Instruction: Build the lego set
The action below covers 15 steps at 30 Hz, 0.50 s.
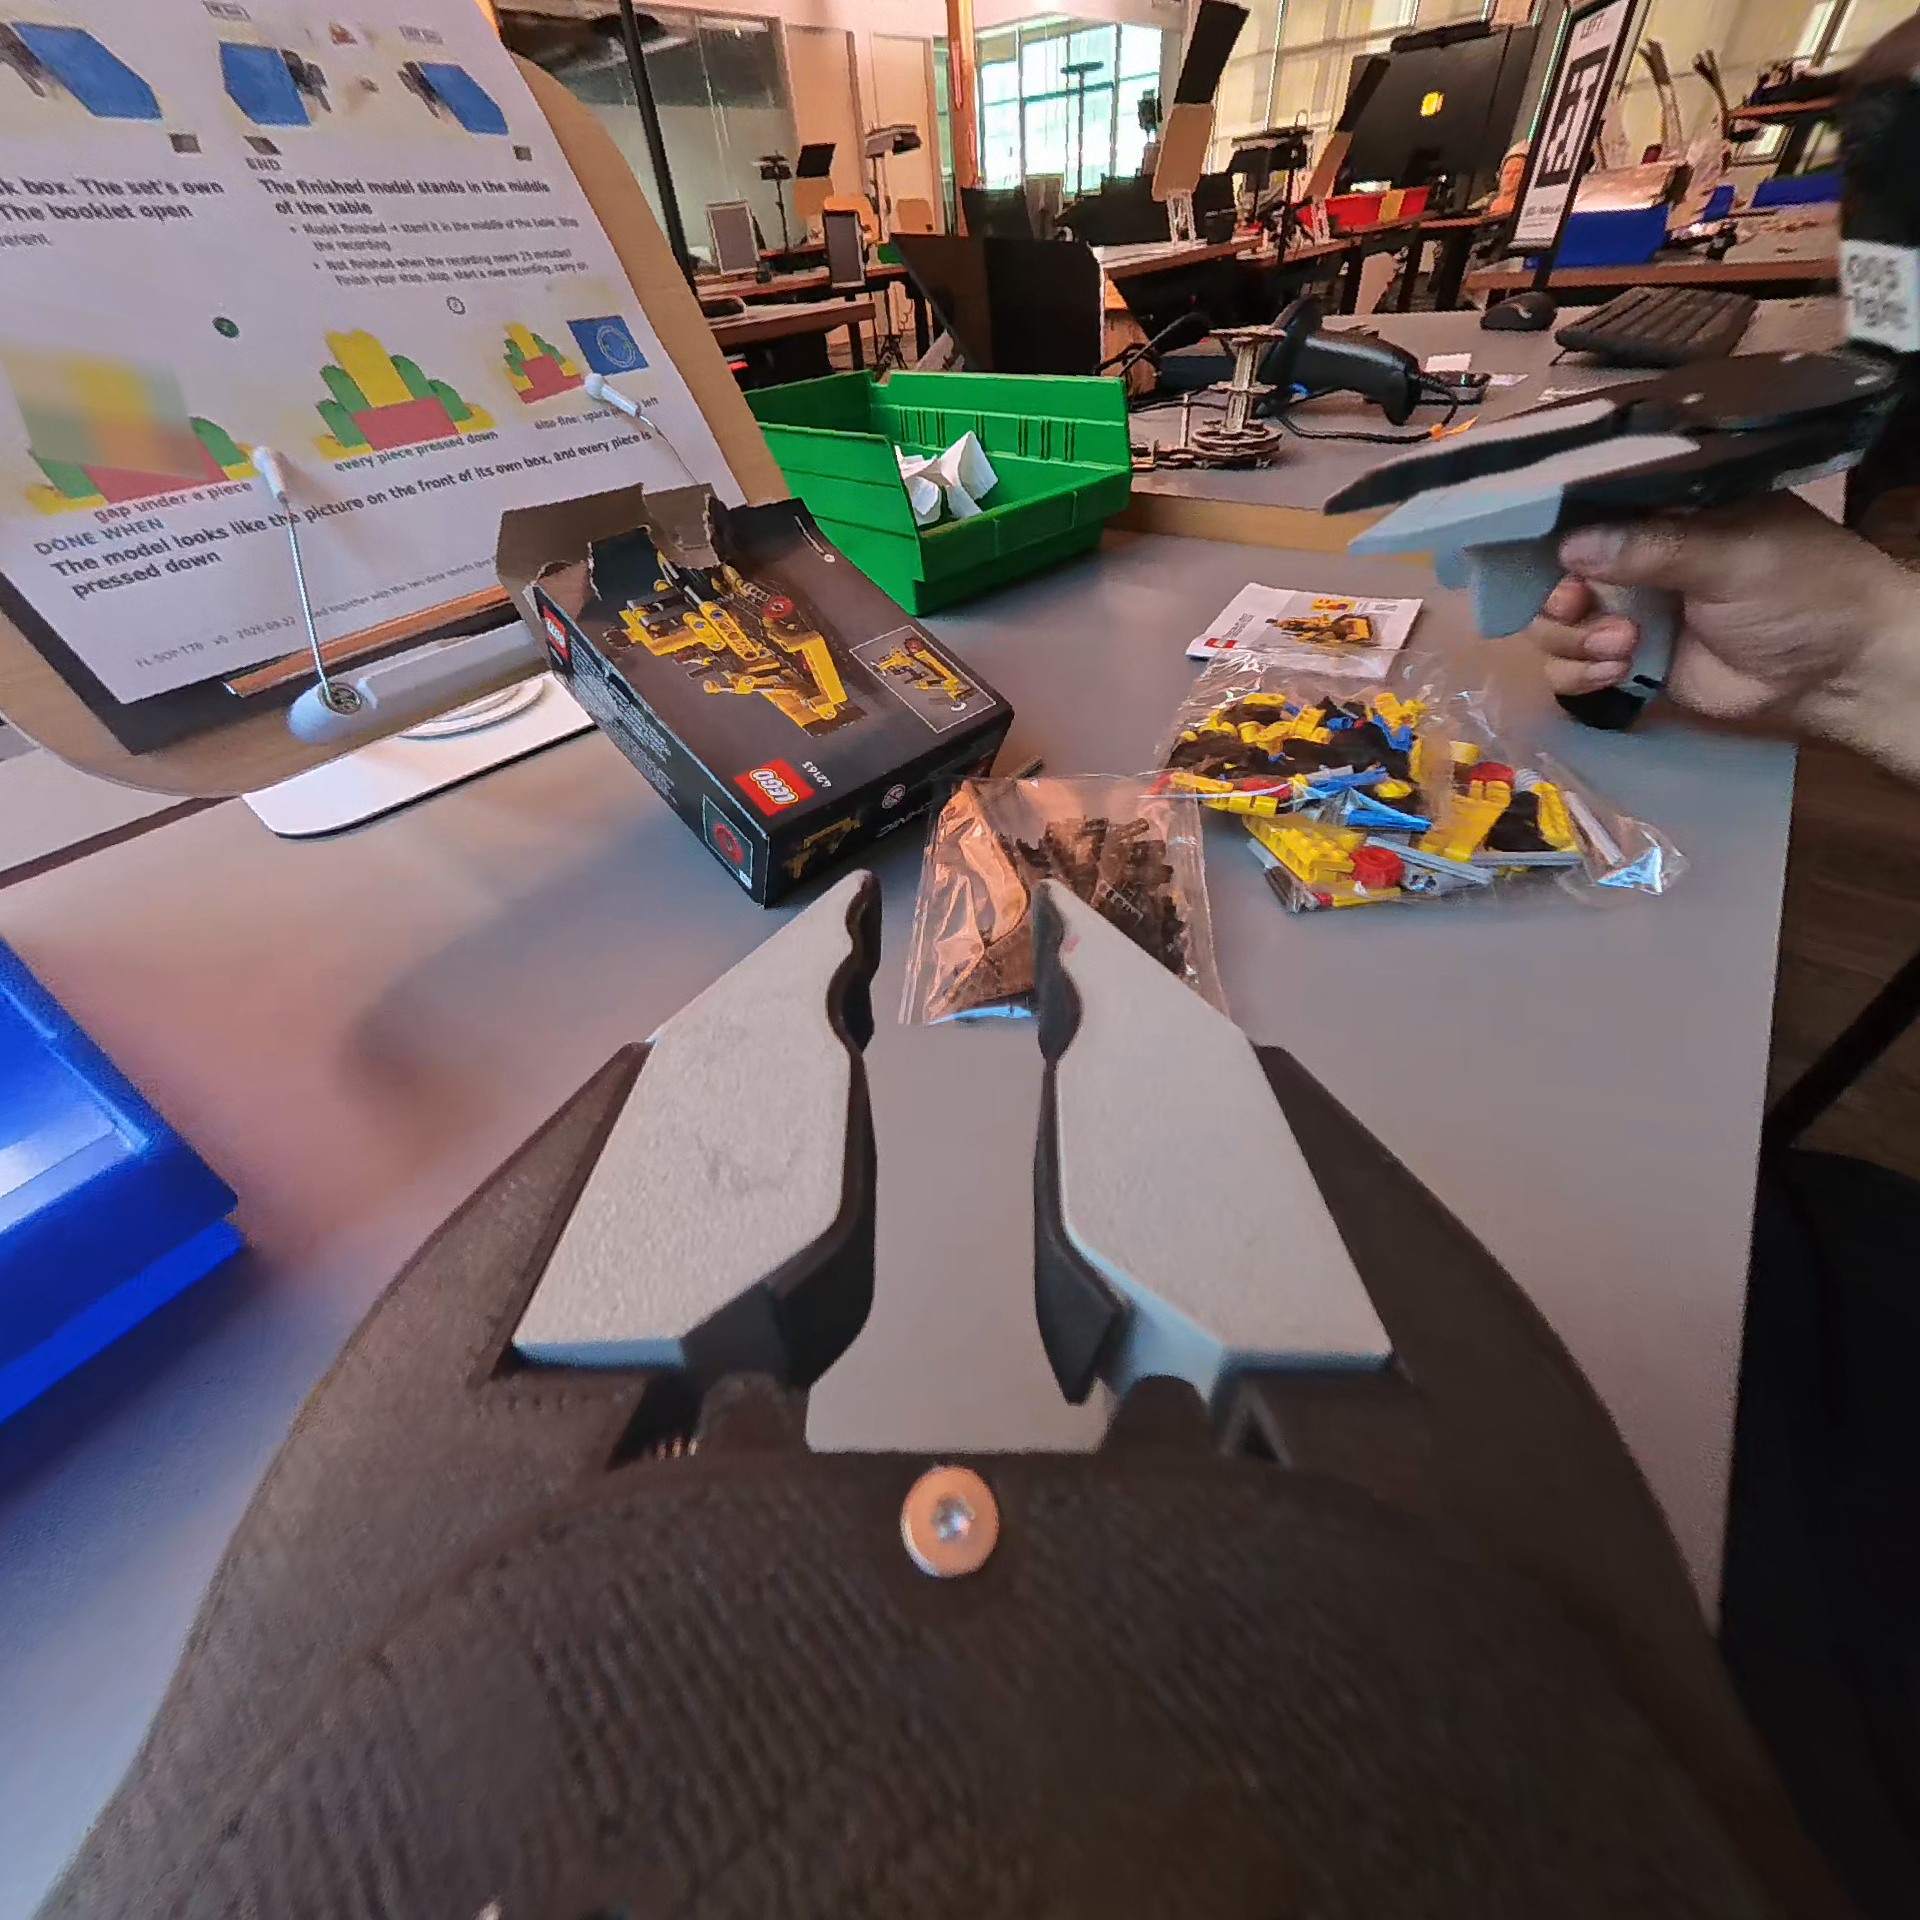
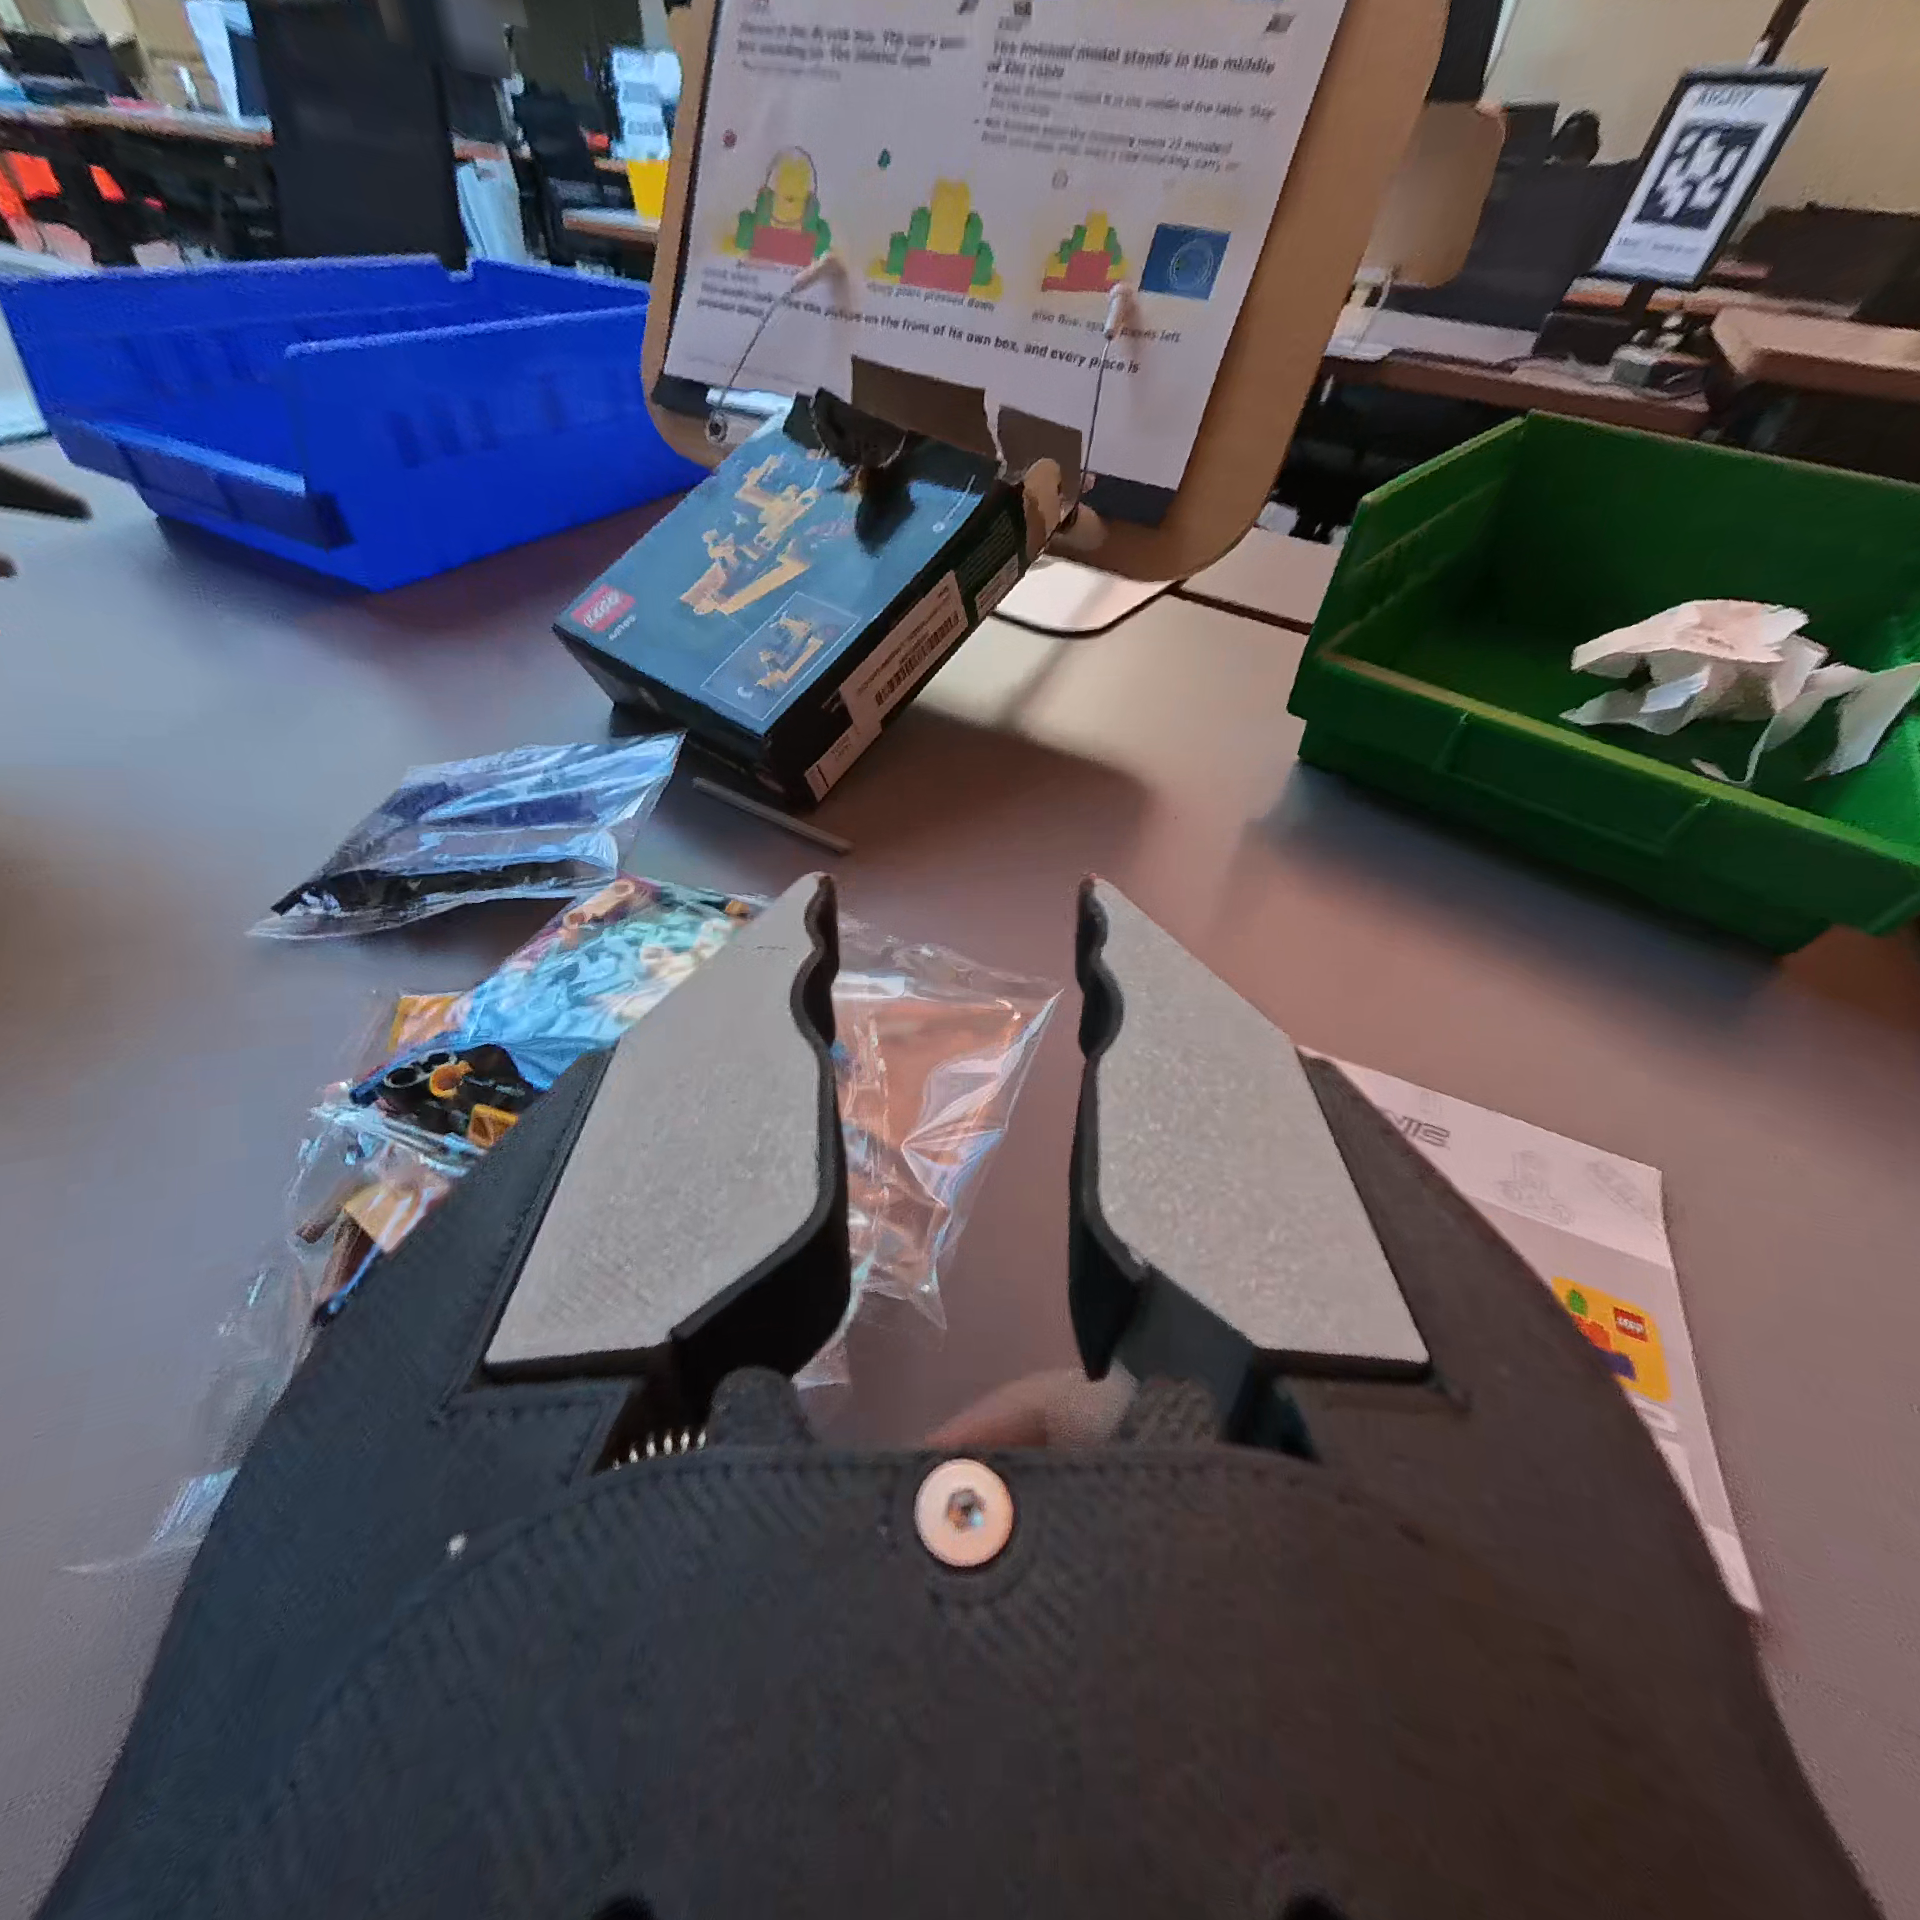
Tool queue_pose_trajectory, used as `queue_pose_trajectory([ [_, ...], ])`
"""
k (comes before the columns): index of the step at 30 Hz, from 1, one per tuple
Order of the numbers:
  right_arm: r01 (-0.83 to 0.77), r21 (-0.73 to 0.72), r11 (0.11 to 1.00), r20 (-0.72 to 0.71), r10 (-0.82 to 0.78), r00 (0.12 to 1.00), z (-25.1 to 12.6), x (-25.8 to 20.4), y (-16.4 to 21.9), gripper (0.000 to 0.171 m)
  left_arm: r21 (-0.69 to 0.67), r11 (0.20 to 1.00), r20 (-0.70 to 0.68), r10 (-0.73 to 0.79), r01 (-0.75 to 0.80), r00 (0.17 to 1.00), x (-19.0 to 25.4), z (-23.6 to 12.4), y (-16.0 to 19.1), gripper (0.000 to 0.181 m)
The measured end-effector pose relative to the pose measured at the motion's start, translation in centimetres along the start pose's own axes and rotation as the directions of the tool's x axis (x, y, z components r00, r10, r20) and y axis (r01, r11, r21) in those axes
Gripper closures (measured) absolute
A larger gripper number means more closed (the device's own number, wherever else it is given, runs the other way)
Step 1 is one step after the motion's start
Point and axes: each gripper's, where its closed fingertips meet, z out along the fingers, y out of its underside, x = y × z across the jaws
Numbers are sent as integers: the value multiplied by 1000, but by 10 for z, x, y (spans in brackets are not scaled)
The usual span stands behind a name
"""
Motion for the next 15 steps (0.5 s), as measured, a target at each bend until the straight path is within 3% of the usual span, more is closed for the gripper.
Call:
queue_pose_trajectory([
  [7,-87,124,988,11,87,996,-11,9,-14,124,-29,1000,13,9,-8,1000,-1,6,3,158],
  [10,-65,141,988,-31,70,997,-11,12,-16,104,-13,1000,53,4,-3,999,-6,4,1,178],
  [11,-48,146,988,-35,54,998,-11,11,-17,110,-4,1000,53,11,-11,999,-6,3,0,181],
  [13,-14,170,985,-21,18,1000,-14,5,-20,171,2,1000,53,25,-25,998,-4,3,-1,181],
  [15,-5,188,982,-18,9,1000,-16,4,-22,171,1,1000,50,29,-29,998,-3,3,-1,180],
])
